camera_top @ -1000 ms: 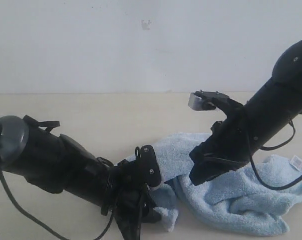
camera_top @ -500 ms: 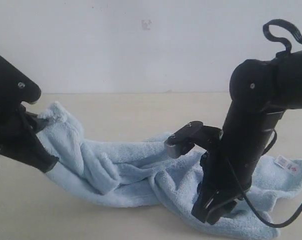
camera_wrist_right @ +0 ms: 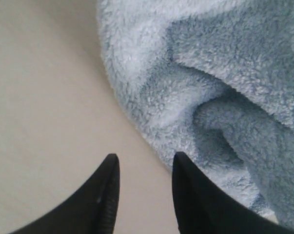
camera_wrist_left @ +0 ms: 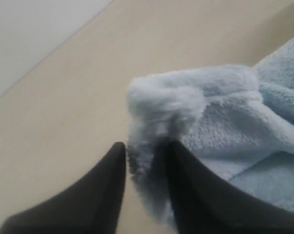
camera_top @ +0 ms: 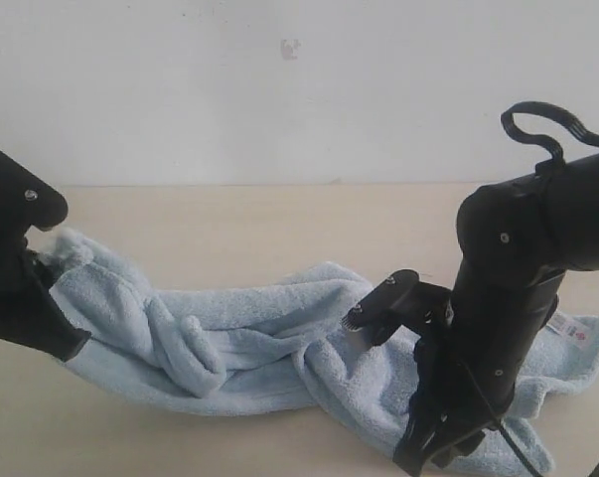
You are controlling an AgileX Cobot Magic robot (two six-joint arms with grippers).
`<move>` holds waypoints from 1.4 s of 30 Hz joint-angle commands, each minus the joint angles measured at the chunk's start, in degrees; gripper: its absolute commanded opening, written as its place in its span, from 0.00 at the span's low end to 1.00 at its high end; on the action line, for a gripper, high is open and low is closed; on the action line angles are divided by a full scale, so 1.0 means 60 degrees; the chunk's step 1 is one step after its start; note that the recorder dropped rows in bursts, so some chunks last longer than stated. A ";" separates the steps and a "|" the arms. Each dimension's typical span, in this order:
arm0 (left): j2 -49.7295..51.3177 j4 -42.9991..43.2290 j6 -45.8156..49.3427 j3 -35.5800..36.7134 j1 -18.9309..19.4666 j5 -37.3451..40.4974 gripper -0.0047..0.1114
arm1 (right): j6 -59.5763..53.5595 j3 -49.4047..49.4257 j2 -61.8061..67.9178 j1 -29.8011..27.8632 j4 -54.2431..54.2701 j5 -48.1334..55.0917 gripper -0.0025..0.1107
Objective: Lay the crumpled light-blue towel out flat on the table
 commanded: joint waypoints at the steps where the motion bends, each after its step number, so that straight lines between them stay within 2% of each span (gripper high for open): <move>1: 0.0273 -0.0076 0.0649 -0.0032 0.0003 -0.0634 0.58 | 0.0213 0.0053 -0.0086 0.0005 -0.0045 -0.0048 0.33; 3: 0.0363 -0.0076 0.0649 -0.0032 0.0003 -0.0701 0.74 | 0.0304 0.0053 -0.0086 0.0005 -0.0045 -0.0071 0.33; 4: 0.0359 -0.0076 0.0649 -0.0032 0.0003 -0.0701 0.78 | 0.0378 0.0053 -0.0086 0.0005 -0.0045 -0.0094 0.33; 7: 0.0217 0.1010 0.0297 -0.0035 -0.0046 -0.1031 0.80 | 0.0692 0.0053 -0.0086 0.0005 -0.0045 -0.0224 0.33; 9: 0.0004 0.1592 -0.0688 -0.0149 -0.0060 -0.0546 0.80 | 0.1032 0.0053 -0.0086 0.0005 -0.0045 -0.0308 0.33; 12: -0.0264 0.1715 -0.2094 -0.0467 -0.0060 0.2504 0.80 | 0.1715 -0.0072 -0.0086 0.0005 -0.0045 -0.0390 0.33; 15: -0.0009 0.2958 -0.1716 -0.0516 -0.0039 0.6060 0.80 | 0.2168 -0.0286 -0.0086 0.0005 -0.0045 -0.0276 0.33; 16: 0.0242 0.3114 -0.1870 -0.0516 -0.0039 0.6370 0.80 | 0.2212 -0.0303 -0.0086 0.0005 -0.0045 -0.0276 0.33; 17: 0.0490 0.2955 -0.2171 -0.0516 -0.0039 0.6111 0.80 | 0.2209 -0.0303 -0.0086 0.0005 -0.0045 -0.0253 0.33; 20: 0.1466 0.1588 -0.2986 -0.0963 -0.0039 0.2776 0.80 | 0.2209 -0.0303 -0.0086 0.0005 -0.0045 -0.0193 0.33; 22: 0.1982 0.0127 -0.2404 -0.1450 -0.0039 0.1347 0.80 | 0.2209 -0.0303 -0.0086 0.0005 -0.0045 -0.0111 0.33; 23: 0.2148 -0.0076 -0.1490 -0.1637 -0.0039 0.1321 0.79 | 0.2209 -0.0303 -0.0086 0.0005 -0.0045 -0.0093 0.33; 25: 0.2349 -0.0076 -0.1191 -0.1802 -0.0099 0.1982 0.77 | 0.2311 -0.0303 -0.0086 0.0005 -0.0045 -0.0119 0.33; 28: 0.2489 -0.0076 -0.1976 -0.1866 -0.0145 0.3369 0.75 | 0.2334 -0.0303 -0.0086 0.0005 -0.0045 -0.0197 0.33; 29: 0.2520 -0.0076 -0.2542 -0.1902 -0.0145 0.3452 0.75 | 0.2356 -0.0303 -0.0086 0.0005 -0.0045 -0.0224 0.33; 31: 0.2558 -0.0076 -0.3824 -0.1921 -0.0145 0.3017 0.75 | 0.2356 -0.0303 -0.0086 0.0005 -0.0045 -0.0224 0.33; 34: 0.2558 -0.0076 -0.4084 -0.1930 -0.0145 0.2295 0.75 | 0.2356 -0.0303 -0.0086 0.0005 -0.0063 -0.0244 0.33; 36: 0.2558 -0.0076 -0.3742 -0.1930 -0.0145 0.2211 0.68 | 0.2356 -0.0303 -0.0086 0.0005 -0.0063 -0.0244 0.33; 37: 0.2558 -0.0076 -0.3218 -0.1930 -0.0145 0.2211 0.61 | 0.2356 -0.0303 -0.0086 0.0005 -0.0063 -0.0244 0.33; 39: 0.2558 -0.0076 -0.1650 -0.1930 -0.0145 0.2211 0.45 | 0.2356 -0.0303 -0.0086 0.0005 -0.0063 -0.0244 0.33; 40: 0.2558 -0.0076 -0.0340 -0.1930 -0.0145 0.1921 0.33 | 0.2356 -0.0303 -0.0086 0.0005 -0.0063 -0.0244 0.33; 41: 0.2558 -0.0076 0.0534 -0.1908 -0.0145 0.1587 0.25 | 0.2356 -0.0303 -0.0086 0.0005 -0.0063 -0.0244 0.33; 42: 0.2558 -0.0076 0.0873 -0.1865 -0.0145 0.1004 0.17 | 0.2356 -0.0303 -0.0086 0.0005 -0.0063 -0.0244 0.33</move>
